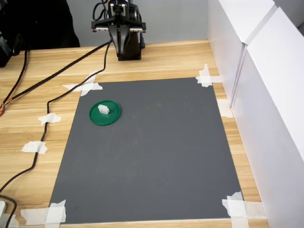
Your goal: Grasp a white terminal and put it on the green lid.
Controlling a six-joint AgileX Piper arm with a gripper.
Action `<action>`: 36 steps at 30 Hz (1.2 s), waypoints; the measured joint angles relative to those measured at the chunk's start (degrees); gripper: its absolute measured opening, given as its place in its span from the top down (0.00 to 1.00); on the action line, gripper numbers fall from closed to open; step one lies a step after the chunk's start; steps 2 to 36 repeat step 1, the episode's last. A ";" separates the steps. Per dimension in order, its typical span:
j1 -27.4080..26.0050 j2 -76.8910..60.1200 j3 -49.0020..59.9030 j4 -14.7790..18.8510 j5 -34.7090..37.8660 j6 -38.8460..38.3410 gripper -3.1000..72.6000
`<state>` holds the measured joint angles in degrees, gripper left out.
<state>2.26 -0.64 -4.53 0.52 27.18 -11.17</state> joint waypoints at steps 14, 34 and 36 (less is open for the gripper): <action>0.00 -0.02 0.59 0.00 0.00 -0.42 0.93; 0.00 -0.02 0.59 0.00 0.00 -0.42 0.93; 0.00 -0.02 0.59 0.00 0.00 -0.42 0.93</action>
